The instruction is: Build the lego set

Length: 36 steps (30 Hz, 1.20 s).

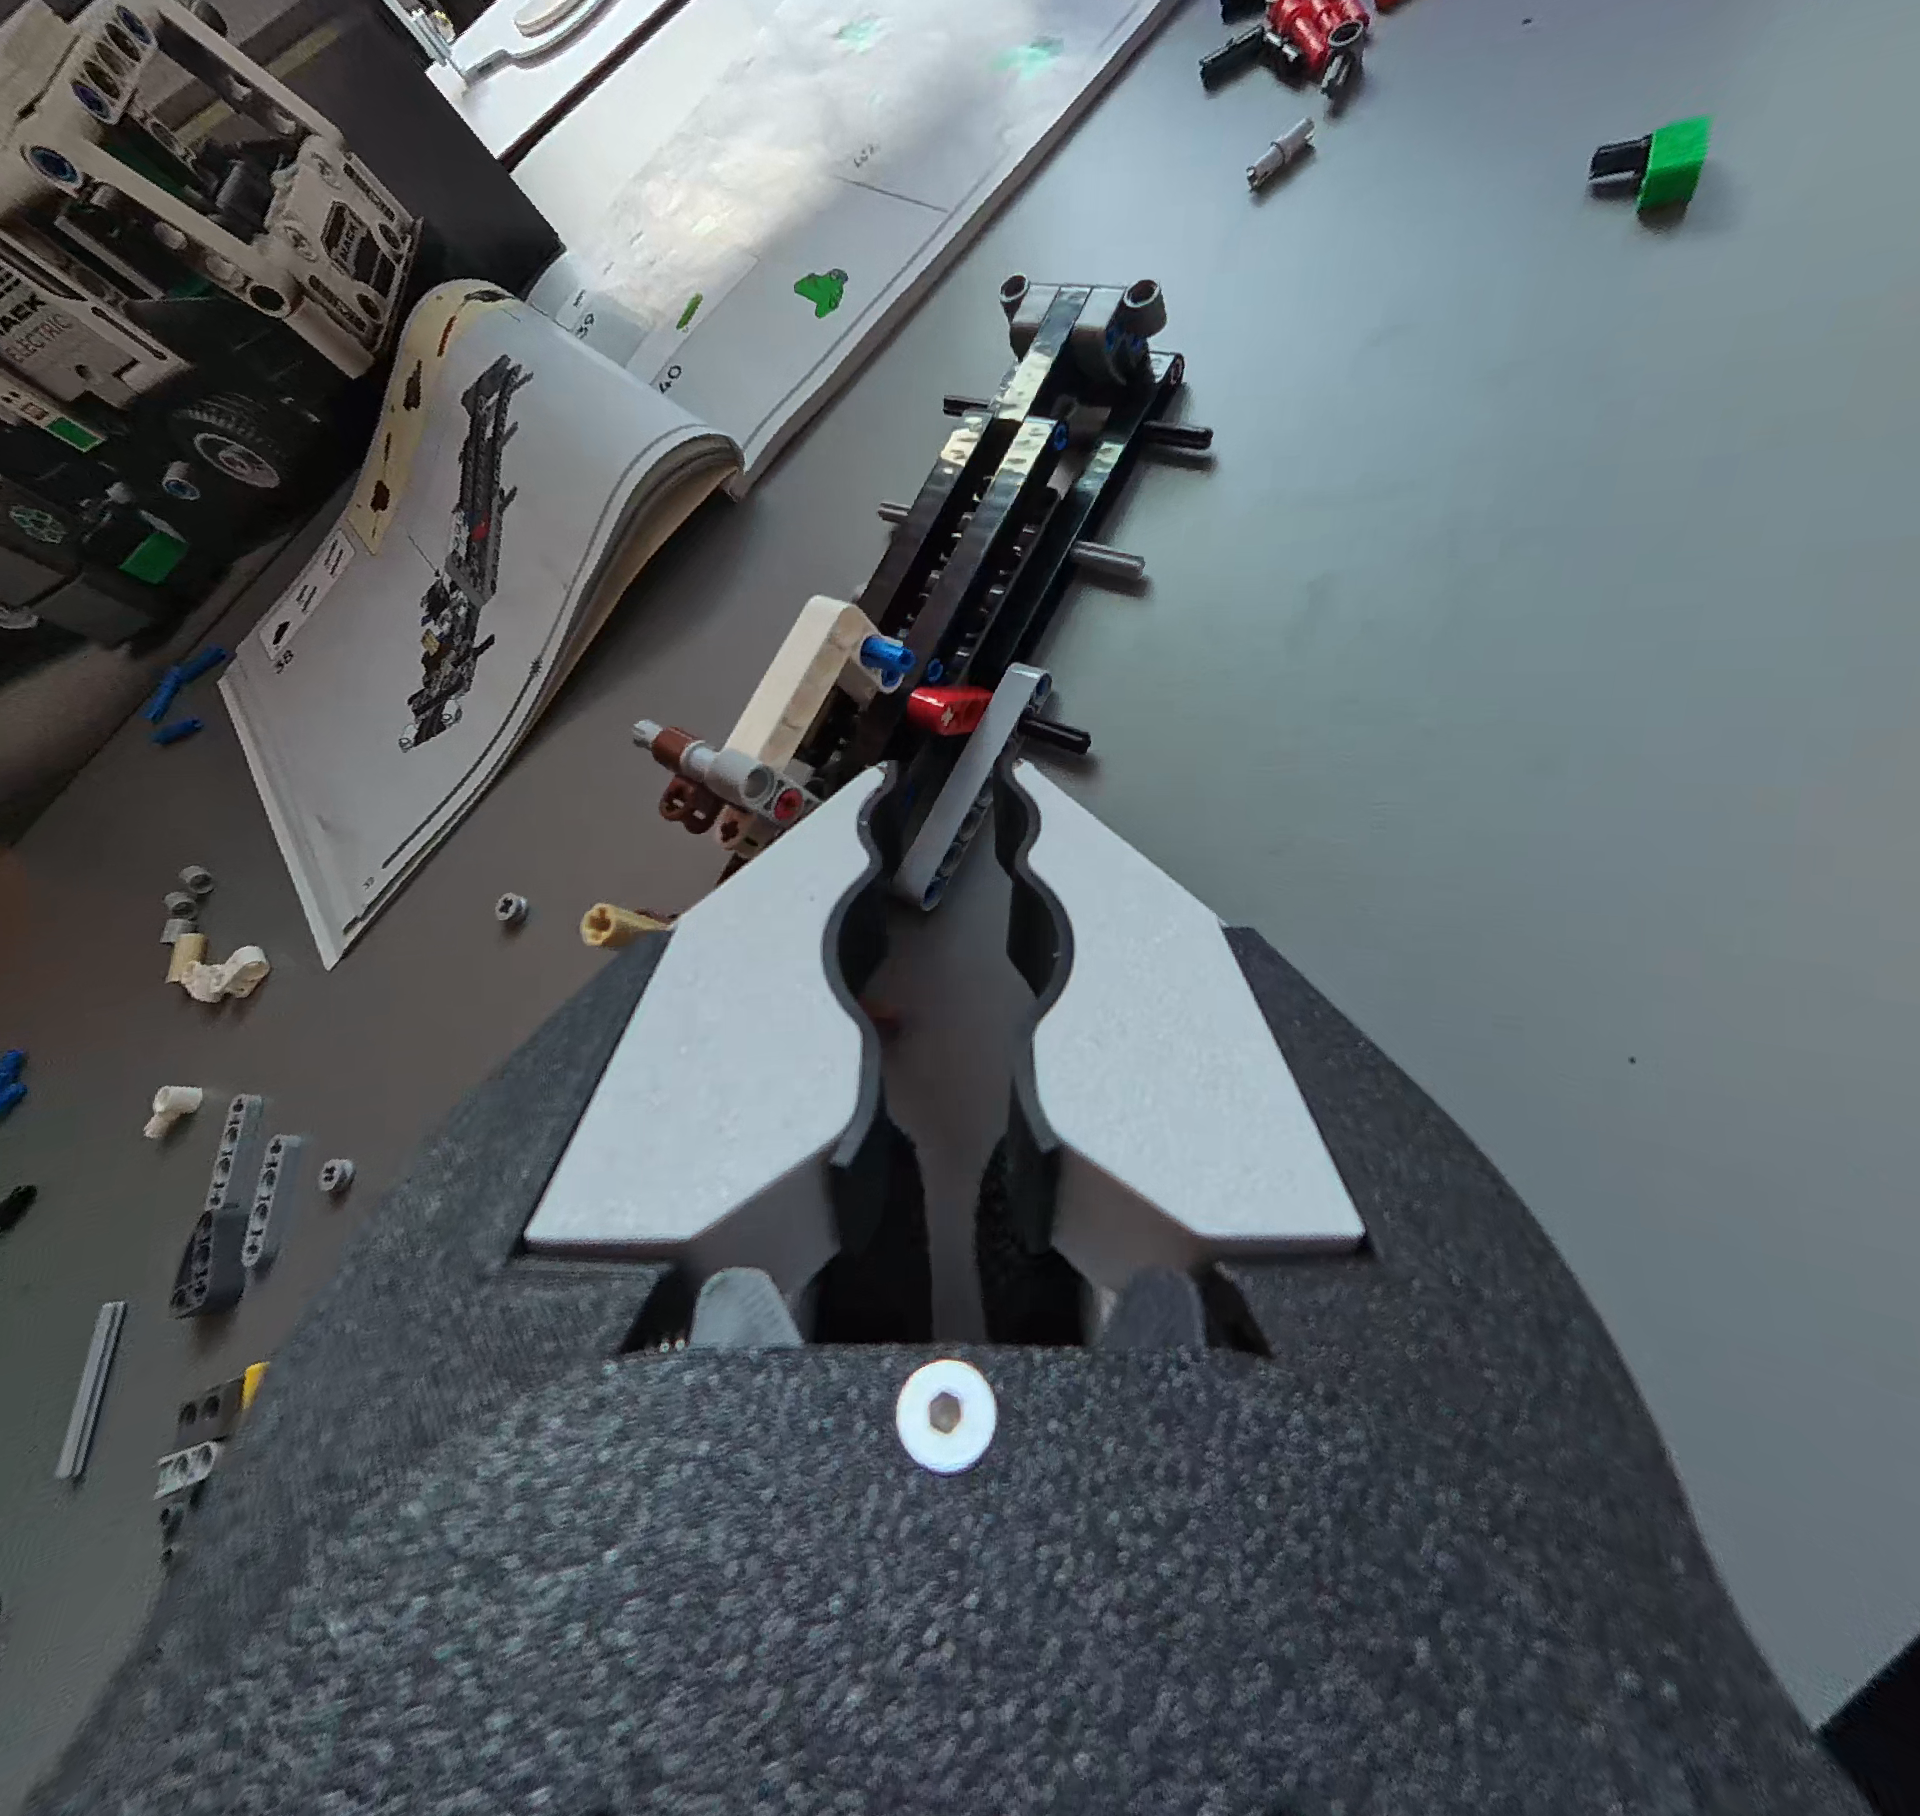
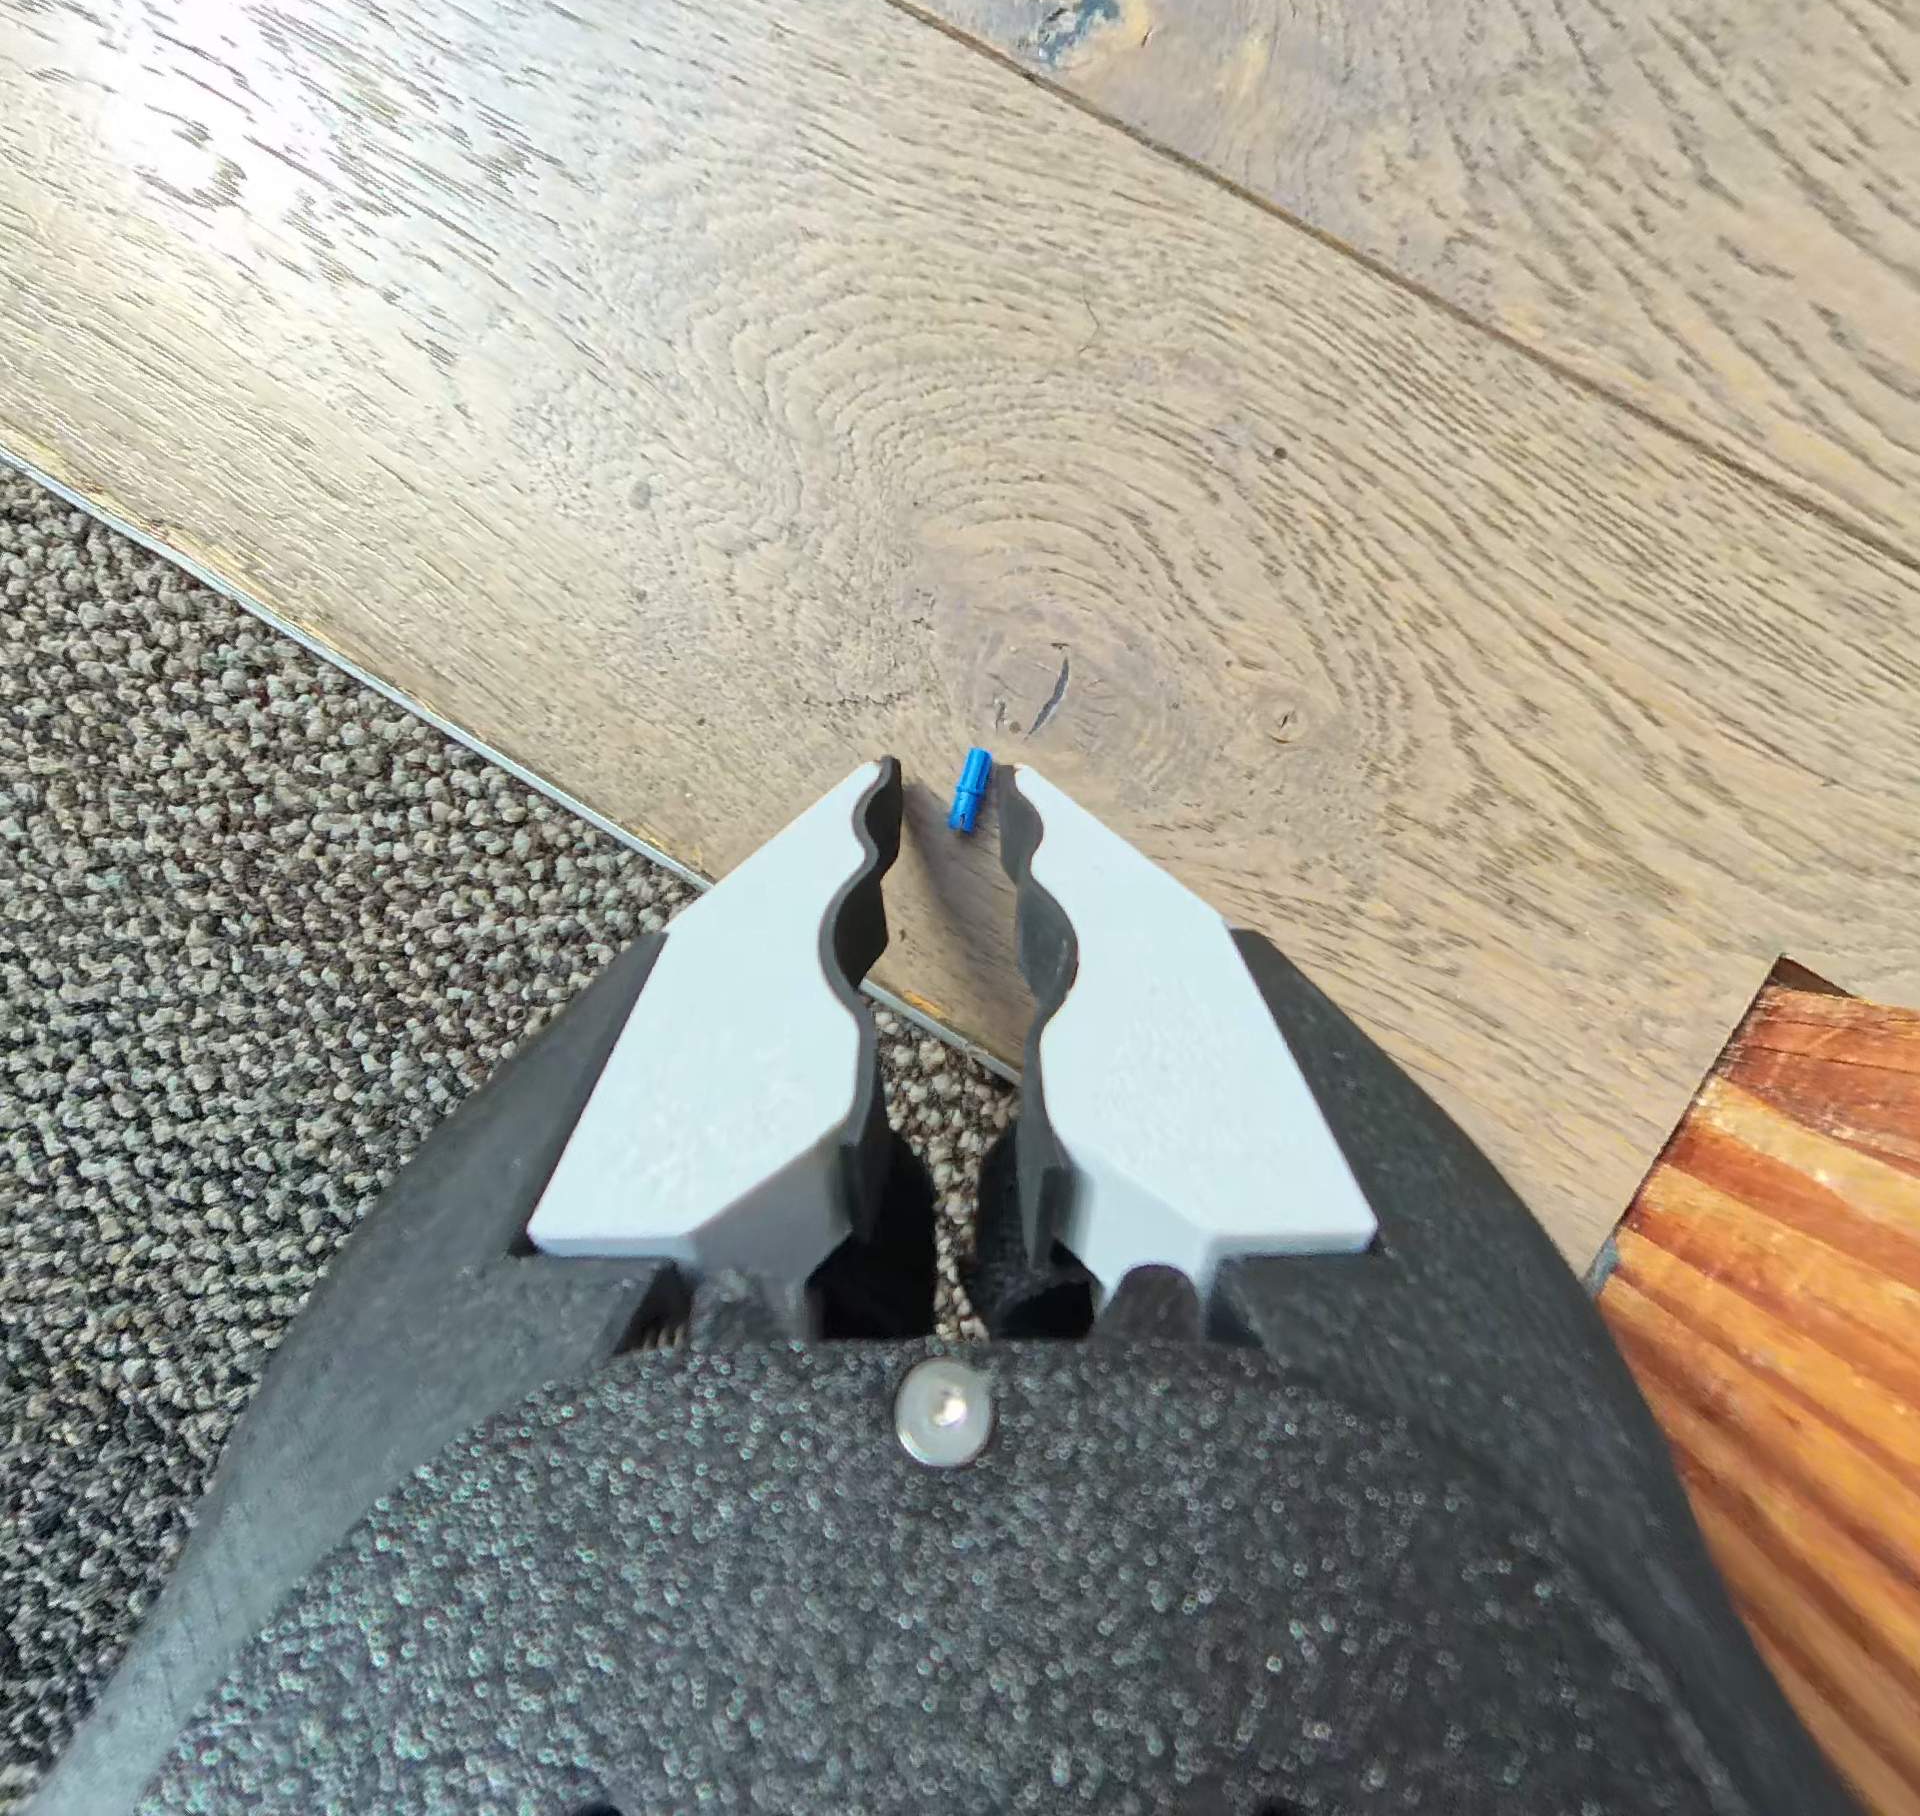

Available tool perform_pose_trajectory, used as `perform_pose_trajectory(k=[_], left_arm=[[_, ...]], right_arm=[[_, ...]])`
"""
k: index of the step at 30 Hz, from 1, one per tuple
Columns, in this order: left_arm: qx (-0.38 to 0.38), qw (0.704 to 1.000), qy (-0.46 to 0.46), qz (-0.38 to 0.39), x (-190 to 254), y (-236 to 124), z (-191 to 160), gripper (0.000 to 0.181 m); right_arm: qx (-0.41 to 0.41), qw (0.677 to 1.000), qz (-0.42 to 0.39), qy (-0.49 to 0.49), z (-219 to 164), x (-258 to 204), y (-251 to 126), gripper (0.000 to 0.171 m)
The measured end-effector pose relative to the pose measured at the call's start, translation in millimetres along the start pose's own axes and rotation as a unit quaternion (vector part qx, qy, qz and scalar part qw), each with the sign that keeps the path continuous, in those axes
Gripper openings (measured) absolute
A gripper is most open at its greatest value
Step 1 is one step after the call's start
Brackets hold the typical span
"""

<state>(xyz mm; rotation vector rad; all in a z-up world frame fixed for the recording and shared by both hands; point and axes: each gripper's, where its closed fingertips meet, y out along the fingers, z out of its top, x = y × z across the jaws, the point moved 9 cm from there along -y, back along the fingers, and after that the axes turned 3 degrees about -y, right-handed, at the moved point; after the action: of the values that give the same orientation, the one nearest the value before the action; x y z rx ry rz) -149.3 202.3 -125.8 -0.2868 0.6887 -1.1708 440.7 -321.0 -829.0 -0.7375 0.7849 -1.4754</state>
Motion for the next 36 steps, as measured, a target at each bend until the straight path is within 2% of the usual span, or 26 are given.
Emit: perform_pose_trajectory(k=[1,2,3,11,16,19,22,26,30,33,36], left_arm=[[-0.005,1.0,0.0,0.0,0,1,0,0.015],[-0.009,1.0,0.0,0.0,0,2,-1,0.015],[-0.011,1.0,0.0,0.001,0,2,-1,0.015],[-0.015,1.0,0.001,0.002,0,3,-1,0.015],[-0.01,1.0,0.003,-0.002,0,2,-1,0.016],[-0.001,1.0,0.004,-0.007,1,0,0,0.017],[0.024,0.999,-0.009,-0.025,-1,-5,2,0.016],[0.078,0.994,-0.033,-0.068,-4,-15,5,0.015],[0.157,0.979,-0.044,-0.123,-3,-31,8,0.015],[0.205,0.964,-0.038,-0.163,0,-42,10,0.015],[0.235,0.956,-0.034,-0.17,1,-48,9,0.011]], right_arm=[[0.003,1.0,0.008,-0.001,0,-1,1,0.015],[0.005,1.0,0.012,-0.005,-1,-3,1,0.005],[0.008,1.0,0.01,-0.013,-1,-3,1,0.004],[0.0,0.999,0.007,-0.045,1,-2,-2,0.003],[0.057,0.996,0.031,-0.054,9,-5,-33,0.003],[0.116,0.989,0.058,-0.064,15,-20,-73,0.003],[0.141,0.986,0.083,-0.041,8,-37,-119,0.002],[0.095,0.985,0.129,-0.072,-28,-78,-172,0.002],[0.037,0.967,0.226,-0.114,-60,-125,-234,0.003],[0.003,0.941,0.285,-0.184,-64,-149,-295,0.003],[0.022,0.942,0.293,-0.162,-60,-158,-367,0.003]])
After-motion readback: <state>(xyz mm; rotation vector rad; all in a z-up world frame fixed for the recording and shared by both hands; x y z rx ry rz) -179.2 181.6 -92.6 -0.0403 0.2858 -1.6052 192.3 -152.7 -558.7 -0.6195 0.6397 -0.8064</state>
